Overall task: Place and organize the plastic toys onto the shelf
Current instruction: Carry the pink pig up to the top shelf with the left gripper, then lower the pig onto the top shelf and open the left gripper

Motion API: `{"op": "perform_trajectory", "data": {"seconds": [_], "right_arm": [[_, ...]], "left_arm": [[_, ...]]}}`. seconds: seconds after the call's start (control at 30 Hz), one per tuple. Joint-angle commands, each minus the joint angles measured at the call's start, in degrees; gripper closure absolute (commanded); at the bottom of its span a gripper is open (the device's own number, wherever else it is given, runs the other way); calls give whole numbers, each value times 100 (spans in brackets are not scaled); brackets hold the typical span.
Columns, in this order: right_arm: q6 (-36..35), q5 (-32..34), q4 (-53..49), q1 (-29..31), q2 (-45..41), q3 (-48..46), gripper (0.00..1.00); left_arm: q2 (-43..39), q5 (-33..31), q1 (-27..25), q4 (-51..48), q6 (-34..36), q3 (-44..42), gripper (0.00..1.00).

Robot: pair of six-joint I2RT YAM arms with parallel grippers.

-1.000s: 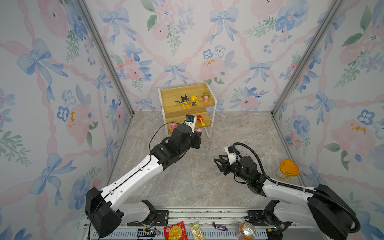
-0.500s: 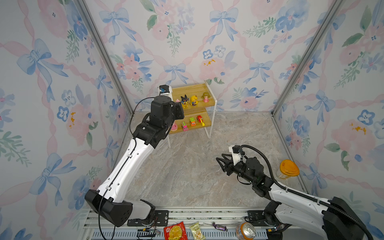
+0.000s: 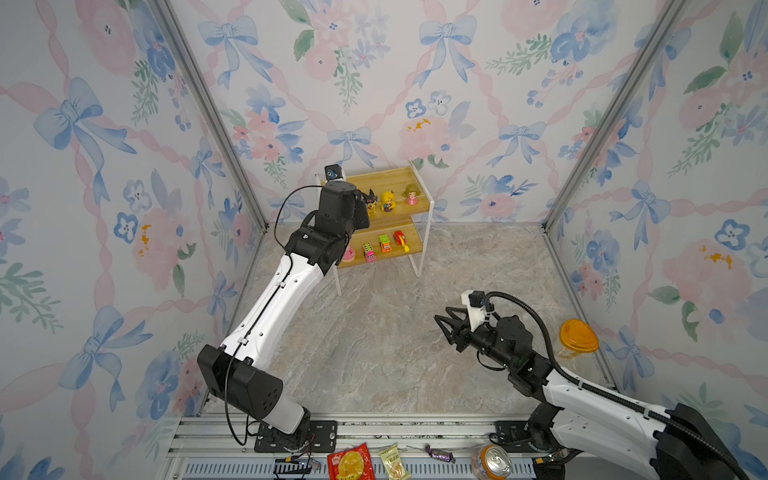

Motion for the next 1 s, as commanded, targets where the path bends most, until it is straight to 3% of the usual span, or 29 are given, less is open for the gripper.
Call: {"op": "perform_trajectory", "data": {"seconds": [0.0, 0.53, 0.97], "right_arm": [[39, -98, -78, -45, -62, -81, 48], [43, -106, -34, -37, 63, -63, 48], [62, -134, 26, -54, 188, -46, 47]], "left_arm": [[126, -327, 43, 14, 177, 198, 80], [671, -944, 31, -118, 600, 674, 77], [867, -1173, -16, -225, 768, 758, 69]]}}
